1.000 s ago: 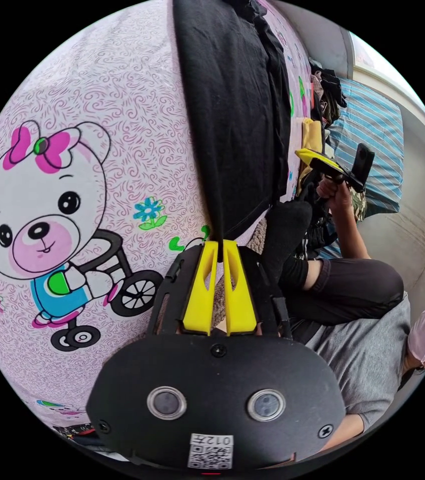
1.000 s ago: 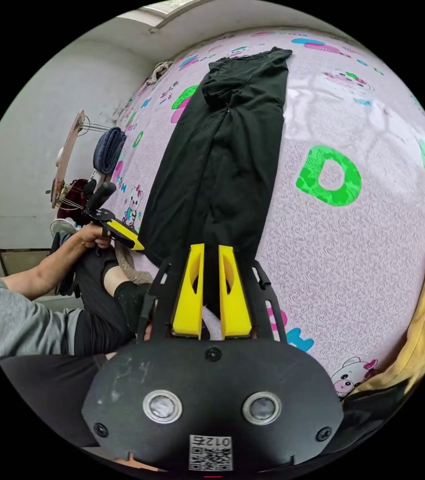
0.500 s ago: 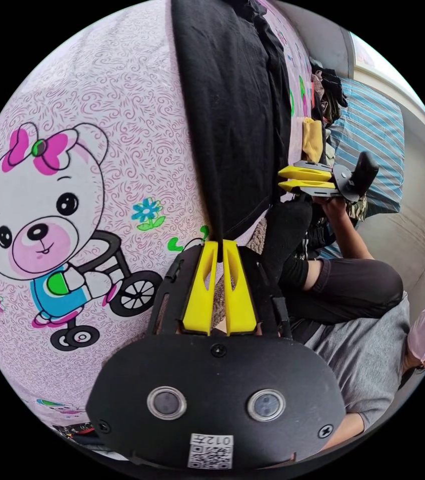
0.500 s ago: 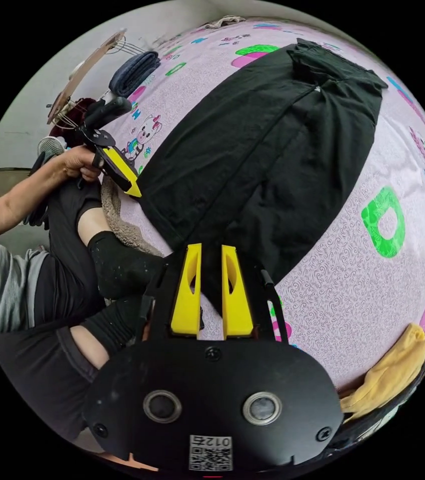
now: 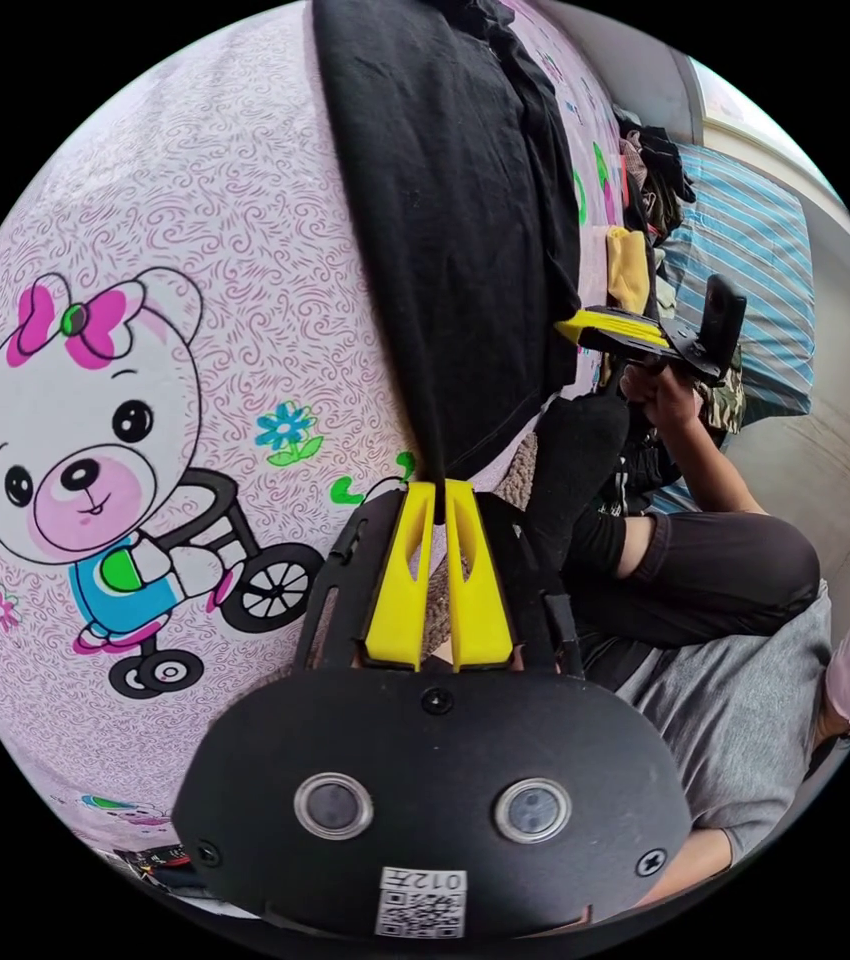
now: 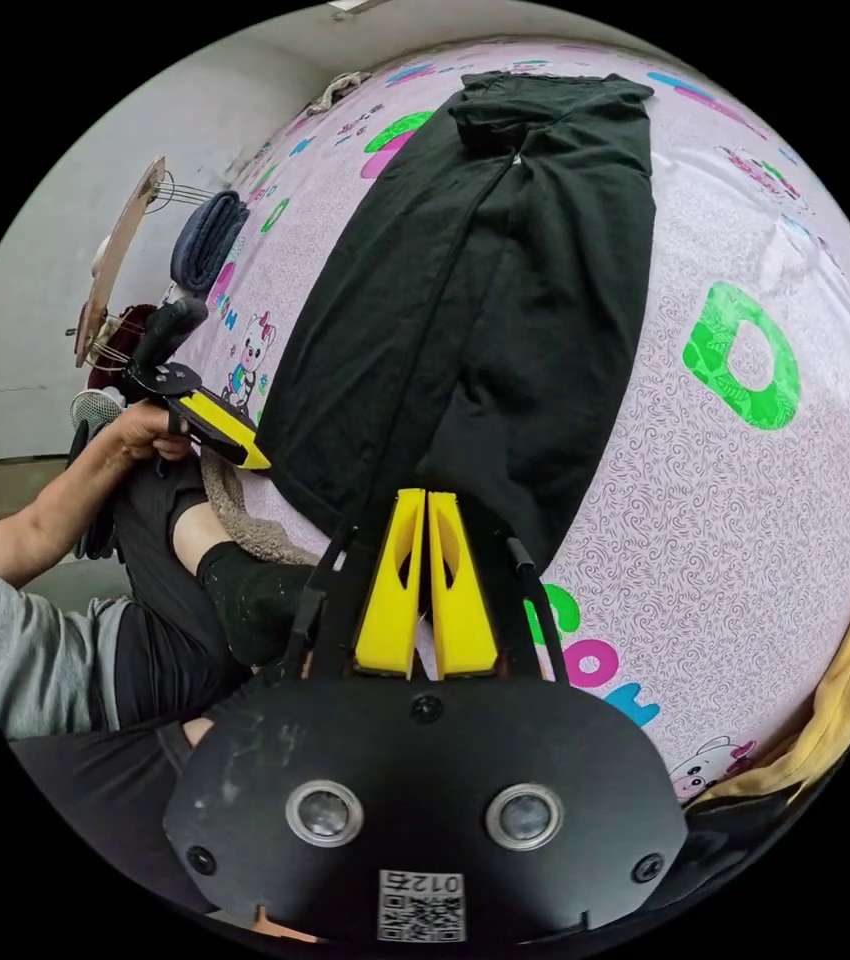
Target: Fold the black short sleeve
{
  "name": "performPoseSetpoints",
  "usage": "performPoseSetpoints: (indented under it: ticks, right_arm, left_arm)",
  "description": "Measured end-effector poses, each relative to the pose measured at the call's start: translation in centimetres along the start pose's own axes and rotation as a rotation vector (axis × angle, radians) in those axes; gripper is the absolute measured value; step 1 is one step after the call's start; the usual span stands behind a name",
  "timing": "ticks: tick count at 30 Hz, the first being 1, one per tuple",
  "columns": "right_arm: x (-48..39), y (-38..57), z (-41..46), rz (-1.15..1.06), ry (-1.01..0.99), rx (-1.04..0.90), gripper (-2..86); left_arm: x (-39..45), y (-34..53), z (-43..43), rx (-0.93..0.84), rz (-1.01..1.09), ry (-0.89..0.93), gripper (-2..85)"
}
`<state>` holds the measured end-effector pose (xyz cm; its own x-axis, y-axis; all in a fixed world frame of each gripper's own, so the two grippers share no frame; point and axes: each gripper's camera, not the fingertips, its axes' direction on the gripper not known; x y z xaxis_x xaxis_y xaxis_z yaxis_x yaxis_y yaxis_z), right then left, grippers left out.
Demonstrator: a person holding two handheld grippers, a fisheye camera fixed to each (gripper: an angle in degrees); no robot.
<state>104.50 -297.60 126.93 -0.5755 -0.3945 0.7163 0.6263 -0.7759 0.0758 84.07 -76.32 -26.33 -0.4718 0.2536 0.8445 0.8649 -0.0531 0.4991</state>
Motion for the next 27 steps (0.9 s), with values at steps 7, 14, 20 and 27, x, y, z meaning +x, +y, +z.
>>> performPoseSetpoints:
  ticks: [7, 14, 20, 27]
  right_arm:
    - [1.9, 3.2, -5.4, 0.064, -0.105, 0.124, 5.5]
    - [7.7, 8.9, -4.5, 0.264, -0.341, 0.026, 6.8]
    - [6.1, 9.0, -3.3, 0.222, -0.390, -0.013, 5.9]
    - [5.7, 11.2, -1.9, 0.225, -0.517, -0.016, 1.3]
  left_arm:
    - [1.3, 0.0, 0.0, 0.002, 0.003, -0.011, 0.6]
    - [2.1, 0.1, -0.3, 0.005, -0.006, 0.010, 0.5]
    - [2.7, 0.2, -0.8, 0.002, -0.012, 0.030, 0.5]
    - [3.0, 1.0, -1.5, 0.010, -0.020, 0.078, 0.7]
